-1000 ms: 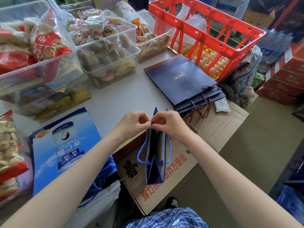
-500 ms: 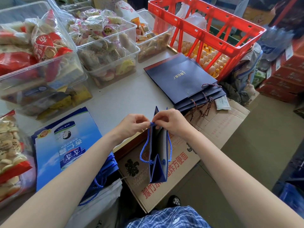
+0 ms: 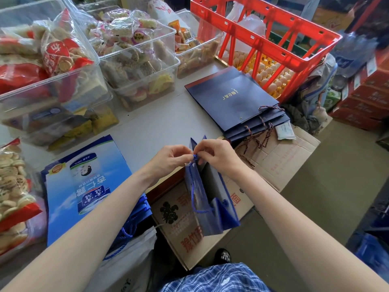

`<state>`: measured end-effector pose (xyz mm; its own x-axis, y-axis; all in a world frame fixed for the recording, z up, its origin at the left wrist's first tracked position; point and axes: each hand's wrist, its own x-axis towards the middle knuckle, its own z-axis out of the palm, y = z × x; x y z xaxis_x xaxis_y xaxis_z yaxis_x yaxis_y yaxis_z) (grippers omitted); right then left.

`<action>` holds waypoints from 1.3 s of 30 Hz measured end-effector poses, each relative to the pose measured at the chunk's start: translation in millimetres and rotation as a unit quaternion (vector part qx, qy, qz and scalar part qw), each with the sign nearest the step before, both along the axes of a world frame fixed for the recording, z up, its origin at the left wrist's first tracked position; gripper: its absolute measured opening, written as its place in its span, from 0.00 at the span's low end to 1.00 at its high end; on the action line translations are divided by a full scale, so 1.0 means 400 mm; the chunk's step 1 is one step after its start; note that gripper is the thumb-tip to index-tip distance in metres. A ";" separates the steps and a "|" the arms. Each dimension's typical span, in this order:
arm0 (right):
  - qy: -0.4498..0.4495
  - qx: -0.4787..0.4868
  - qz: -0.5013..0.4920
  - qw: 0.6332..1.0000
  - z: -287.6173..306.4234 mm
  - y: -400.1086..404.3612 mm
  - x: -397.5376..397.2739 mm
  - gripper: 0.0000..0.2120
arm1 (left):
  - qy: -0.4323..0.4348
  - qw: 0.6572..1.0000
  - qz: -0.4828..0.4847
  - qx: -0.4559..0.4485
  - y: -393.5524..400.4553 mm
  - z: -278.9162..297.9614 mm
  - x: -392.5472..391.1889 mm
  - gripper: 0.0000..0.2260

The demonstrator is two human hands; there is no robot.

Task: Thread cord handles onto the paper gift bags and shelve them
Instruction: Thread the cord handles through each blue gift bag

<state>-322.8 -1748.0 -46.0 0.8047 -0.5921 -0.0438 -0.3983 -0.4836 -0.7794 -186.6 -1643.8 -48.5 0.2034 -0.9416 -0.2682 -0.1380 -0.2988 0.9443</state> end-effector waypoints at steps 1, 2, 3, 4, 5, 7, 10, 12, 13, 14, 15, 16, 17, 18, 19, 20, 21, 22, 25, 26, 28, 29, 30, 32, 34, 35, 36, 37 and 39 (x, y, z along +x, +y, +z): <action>0.000 0.012 -0.005 1.000 -0.001 0.001 -0.001 0.07 | 0.001 1.000 0.002 -0.003 0.000 -0.002 -0.003 0.06; 0.000 0.020 -0.009 1.000 -0.001 0.001 -0.003 0.06 | 0.001 1.000 0.004 -0.005 -0.002 -0.003 -0.007 0.06; 0.001 0.024 -0.013 1.000 -0.002 0.002 -0.005 0.06 | 0.002 1.000 0.008 -0.006 -0.003 -0.005 -0.011 0.06; 0.002 0.026 -0.017 1.000 -0.003 0.003 -0.007 0.06 | 0.005 1.000 0.015 -0.008 -0.004 -0.007 -0.015 0.06; 0.001 0.030 -0.021 0.999 -0.003 0.004 -0.009 0.06 | 0.008 1.000 0.023 -0.008 -0.006 -0.008 -0.018 0.06; -0.002 0.042 -0.028 0.999 -0.003 0.004 -0.012 0.06 | 0.011 0.999 0.032 -0.003 -0.008 -0.007 -0.017 0.05; -0.001 0.041 -0.024 0.999 -0.005 0.007 -0.010 0.06 | 0.004 1.000 0.026 0.004 -0.007 -0.002 -0.013 0.04; 0.000 0.040 -0.022 0.999 -0.009 0.010 -0.006 0.06 | -0.010 0.999 0.039 0.008 -0.007 0.000 -0.014 0.03; 0.000 0.042 -0.023 0.999 -0.011 0.011 -0.006 0.06 | -0.018 0.999 0.047 0.010 -0.008 0.002 -0.016 0.03; -0.002 0.044 -0.024 0.999 -0.013 0.012 -0.007 0.06 | -0.027 0.998 0.052 0.012 -0.010 0.004 -0.019 0.02; -0.007 0.048 -0.026 0.999 -0.014 0.012 -0.008 0.06 | -0.036 0.998 0.054 0.015 -0.012 0.005 -0.021 0.02; -0.014 0.053 -0.027 0.998 -0.014 0.011 -0.009 0.06 | -0.050 0.997 0.053 0.017 -0.013 0.005 -0.021 0.02; -0.020 0.058 -0.027 0.998 -0.012 0.010 -0.010 0.06 | -0.064 0.996 0.051 0.019 -0.012 0.004 -0.019 0.03; -0.024 0.060 -0.026 0.998 -0.008 0.009 -0.010 0.05 | -0.075 0.996 0.050 0.021 -0.010 0.002 -0.018 0.03; -0.025 0.059 -0.025 0.998 -0.004 0.008 -0.010 0.05 | -0.082 0.995 0.052 0.023 -0.009 0.000 -0.018 0.03; -0.023 0.062 -0.022 0.998 -0.003 0.006 -0.010 0.05 | -0.087 0.994 0.057 0.022 -0.008 -0.004 -0.019 0.03; -0.020 0.070 -0.017 0.997 -0.001 0.004 -0.011 0.05 | -0.095 0.993 0.065 0.019 -0.007 -0.008 -0.021 0.03; -0.015 0.081 -0.008 0.997 0.001 0.004 -0.012 0.05 | -0.105 0.992 0.073 0.016 -0.008 -0.012 -0.023 0.03; -0.002 0.075 0.009 0.997 -0.002 0.010 -0.012 0.08 | -0.107 0.991 0.078 0.016 -0.009 -0.015 -0.030 0.04; -0.003 0.057 0.000 0.998 -0.005 0.013 -0.011 0.08 | -0.099 0.992 0.078 0.017 -0.009 -0.015 -0.033 0.04; -0.017 0.052 -0.027 0.998 -0.006 0.015 -0.010 0.06 | -0.078 0.992 0.099 0.021 -0.006 -0.018 -0.036 0.05; -0.027 0.069 -0.037 0.997 -0.006 0.015 -0.011 0.05 | -0.069 0.990 0.117 0.030 -0.003 -0.022 -0.035 0.05; -0.034 0.091 -0.045 0.994 -0.008 0.013 -0.013 0.05 | -0.059 0.989 0.128 0.045 0.001 -0.026 -0.033 0.06; -0.040 0.120 -0.054 0.990 -0.010 0.008 -0.020 0.05 | -0.042 0.989 0.109 0.087 0.008 -0.037 -0.031 0.10; -0.042 0.123 -0.051 0.990 -0.008 0.006 -0.023 0.05 | -0.054 0.990 0.064 0.111 0.009 -0.043 -0.041 0.11; -0.042 0.120 -0.046 0.991 -0.006 0.007 -0.023 0.06 | -0.070 0.990 0.060 0.110 0.006 -0.046 -0.047 0.10; -0.043 0.118 -0.040 0.991 -0.004 0.008 -0.023 0.06 | -0.089 0.988 0.072 0.106 0.002 -0.048 -0.052 0.09; -0.041 0.117 -0.033 0.992 -0.001 0.010 -0.023 0.06 | -0.107 0.985 0.088 0.103 -0.002 -0.052 -0.056 0.09; -0.034 0.110 -0.024 0.993 0.004 0.010 -0.026 0.05 | -0.123 0.982 0.102 0.104 -0.009 -0.053 -0.061 0.09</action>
